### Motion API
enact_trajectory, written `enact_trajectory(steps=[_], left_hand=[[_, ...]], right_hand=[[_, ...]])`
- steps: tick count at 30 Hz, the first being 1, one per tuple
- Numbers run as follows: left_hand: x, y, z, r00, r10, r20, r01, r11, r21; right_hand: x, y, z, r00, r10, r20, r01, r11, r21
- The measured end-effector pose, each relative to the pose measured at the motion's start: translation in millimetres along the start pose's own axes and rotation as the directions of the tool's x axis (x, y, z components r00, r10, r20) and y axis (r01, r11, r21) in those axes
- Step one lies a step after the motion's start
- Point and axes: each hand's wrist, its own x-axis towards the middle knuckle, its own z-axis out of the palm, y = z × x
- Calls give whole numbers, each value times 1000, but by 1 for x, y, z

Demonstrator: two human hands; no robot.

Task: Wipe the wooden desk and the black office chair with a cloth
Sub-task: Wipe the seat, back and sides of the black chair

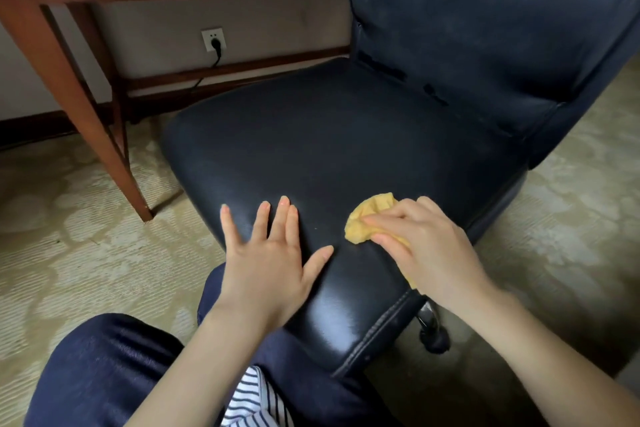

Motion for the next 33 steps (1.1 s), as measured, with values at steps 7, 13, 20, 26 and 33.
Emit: enact_trajectory(steps=[7,13,20,26,33], left_hand=[[5,47,-10,973,-44,-225,21,995,-102],[1,88,6,934,103,-341,-173,968,-181],[5,79,13,853,97,-512,-315,879,-358],[6,76,15,867,107,-486,-320,868,-380],[5,67,15,860,117,-497,-361,828,-429]], right_hand=[[-10,101,-6,932,200,-301,-265,945,-193],[-5,178,-3,698,478,-533,-579,815,-28],[3,173,17,322,739,-592,-654,626,425],[-42,84,47,479,652,-588,-477,755,450],[-69,7,73,634,360,-684,-192,931,311]])
